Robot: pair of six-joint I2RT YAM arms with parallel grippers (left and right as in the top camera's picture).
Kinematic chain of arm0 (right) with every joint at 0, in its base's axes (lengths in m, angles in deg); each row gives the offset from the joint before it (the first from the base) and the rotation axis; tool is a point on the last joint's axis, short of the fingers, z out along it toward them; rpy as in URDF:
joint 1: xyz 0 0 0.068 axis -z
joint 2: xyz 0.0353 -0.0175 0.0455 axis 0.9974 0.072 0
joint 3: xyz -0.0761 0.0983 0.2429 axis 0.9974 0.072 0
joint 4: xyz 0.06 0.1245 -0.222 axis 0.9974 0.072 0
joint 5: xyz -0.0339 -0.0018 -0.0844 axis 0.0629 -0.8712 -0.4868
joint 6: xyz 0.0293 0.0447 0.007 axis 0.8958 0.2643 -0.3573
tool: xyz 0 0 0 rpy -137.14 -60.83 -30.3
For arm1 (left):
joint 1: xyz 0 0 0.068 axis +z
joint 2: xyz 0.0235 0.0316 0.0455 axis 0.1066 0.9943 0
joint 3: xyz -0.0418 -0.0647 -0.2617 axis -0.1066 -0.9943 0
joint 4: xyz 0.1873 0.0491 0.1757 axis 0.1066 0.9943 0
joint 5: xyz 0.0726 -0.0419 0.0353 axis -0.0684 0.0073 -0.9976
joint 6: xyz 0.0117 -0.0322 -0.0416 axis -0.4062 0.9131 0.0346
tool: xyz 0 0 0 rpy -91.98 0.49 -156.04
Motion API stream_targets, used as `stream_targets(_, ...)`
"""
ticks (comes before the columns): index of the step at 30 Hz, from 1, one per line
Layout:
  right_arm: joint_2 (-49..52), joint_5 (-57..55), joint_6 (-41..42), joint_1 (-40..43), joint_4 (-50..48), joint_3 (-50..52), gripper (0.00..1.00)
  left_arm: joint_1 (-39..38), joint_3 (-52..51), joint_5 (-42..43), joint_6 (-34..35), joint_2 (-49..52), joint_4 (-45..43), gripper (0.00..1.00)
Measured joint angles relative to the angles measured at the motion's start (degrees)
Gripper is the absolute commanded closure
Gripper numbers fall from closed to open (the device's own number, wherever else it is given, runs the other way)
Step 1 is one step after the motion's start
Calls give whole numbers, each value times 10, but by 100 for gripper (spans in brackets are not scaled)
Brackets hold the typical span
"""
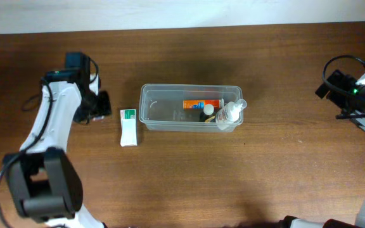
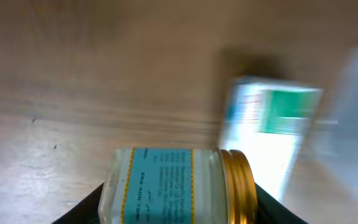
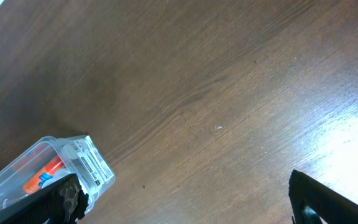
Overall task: Pack container
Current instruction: 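Move the left gripper back and grasp the gold-lidded glass jar, then place the glass jar into the container with the left gripper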
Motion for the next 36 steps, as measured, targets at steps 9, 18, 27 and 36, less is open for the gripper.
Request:
stream_targets(9, 0, 0, 0, 0, 0, 0, 2, -139, 54, 76, 5, -70, -15, 62)
stream_targets(18, 0, 0, 0, 0, 0, 0, 2, -282, 54, 87, 56, 24, -73, 62)
stream_targets(27, 0, 0, 0, 0, 0, 0, 2, -334, 53, 87, 106, 139, -139, 55)
stream_targets(36, 0, 0, 0, 0, 0, 0, 1, -339, 54, 79, 118, 162, -161, 26)
